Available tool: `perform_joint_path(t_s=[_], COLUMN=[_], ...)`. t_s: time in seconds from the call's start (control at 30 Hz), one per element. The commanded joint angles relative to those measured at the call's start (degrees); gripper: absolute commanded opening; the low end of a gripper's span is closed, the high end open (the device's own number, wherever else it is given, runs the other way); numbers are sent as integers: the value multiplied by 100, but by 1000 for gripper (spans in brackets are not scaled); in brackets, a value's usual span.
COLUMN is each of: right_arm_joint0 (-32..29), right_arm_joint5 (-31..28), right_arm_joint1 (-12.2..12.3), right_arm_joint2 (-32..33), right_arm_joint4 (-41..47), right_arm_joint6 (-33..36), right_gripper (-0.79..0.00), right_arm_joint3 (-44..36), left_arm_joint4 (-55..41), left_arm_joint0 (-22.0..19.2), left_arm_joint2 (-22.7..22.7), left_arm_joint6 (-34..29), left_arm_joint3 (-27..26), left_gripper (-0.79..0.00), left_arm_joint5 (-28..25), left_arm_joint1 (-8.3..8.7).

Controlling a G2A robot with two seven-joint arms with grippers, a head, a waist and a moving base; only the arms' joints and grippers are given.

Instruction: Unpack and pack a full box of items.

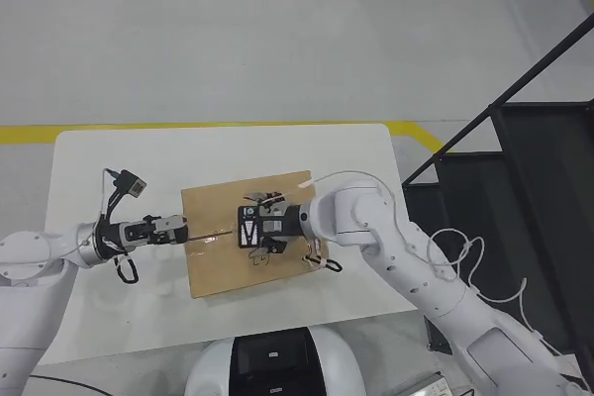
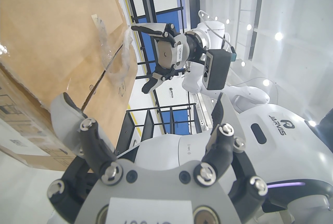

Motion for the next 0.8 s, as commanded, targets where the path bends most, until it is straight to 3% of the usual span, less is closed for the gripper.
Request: perform_joint_path(t_s=[0.0, 0.37, 0.77], right_arm_joint0=[-199, -1474, -1855], right_arm_joint5=[180, 1310, 2313], right_arm_joint1=[41, 313, 360], right_arm_joint2=[23, 249, 29], right_arm_joint4=[-690, -3457, -5192], right_arm_joint6=[-395, -2367, -2685], right_gripper=[0, 0, 0], right_arm_joint3=[-269, -750, -723], left_arm_joint4=[2, 28, 38], left_arm_joint0=[25, 54, 68], left_arm_joint2=[-34, -13, -8], left_arm_joint6=[-1, 21, 21], left_arm_joint3=[-9, -84, -102], left_gripper=[0, 0, 0], left_arm_joint5=[3, 63, 80], left_arm_joint1=[7, 5, 4])
